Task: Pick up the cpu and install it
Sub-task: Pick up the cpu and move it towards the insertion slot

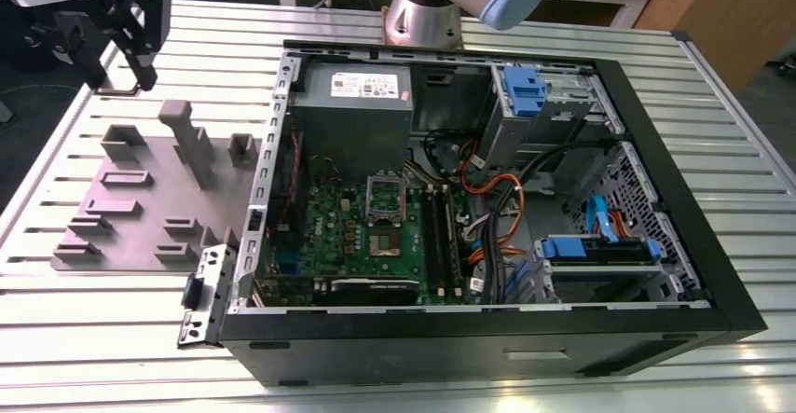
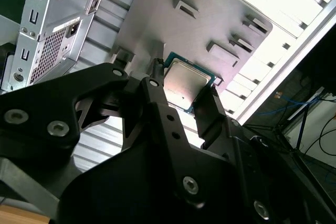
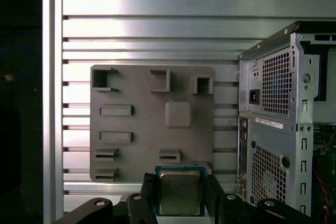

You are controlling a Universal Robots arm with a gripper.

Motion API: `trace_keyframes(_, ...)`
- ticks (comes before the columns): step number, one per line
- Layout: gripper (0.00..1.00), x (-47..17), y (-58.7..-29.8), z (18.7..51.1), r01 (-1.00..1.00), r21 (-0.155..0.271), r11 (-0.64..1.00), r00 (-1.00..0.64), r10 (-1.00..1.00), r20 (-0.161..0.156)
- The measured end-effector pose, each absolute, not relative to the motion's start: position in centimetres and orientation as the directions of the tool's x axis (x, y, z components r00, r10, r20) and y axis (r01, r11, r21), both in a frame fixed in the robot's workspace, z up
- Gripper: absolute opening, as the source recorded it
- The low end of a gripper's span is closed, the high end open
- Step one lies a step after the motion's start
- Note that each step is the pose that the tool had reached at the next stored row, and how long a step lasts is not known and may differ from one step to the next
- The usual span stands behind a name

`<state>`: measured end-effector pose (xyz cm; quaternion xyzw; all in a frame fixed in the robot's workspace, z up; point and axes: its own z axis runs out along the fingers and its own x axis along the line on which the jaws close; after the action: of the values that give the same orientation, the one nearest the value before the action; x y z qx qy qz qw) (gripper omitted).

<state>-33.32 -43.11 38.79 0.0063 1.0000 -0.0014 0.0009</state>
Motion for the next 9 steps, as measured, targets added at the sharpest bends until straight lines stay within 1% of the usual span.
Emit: trace_keyframes(9, 0.47, -32.87, -43.29, 38.77, 0.013, -0.003, 1.000, -1.000, 0.012, -0.002)
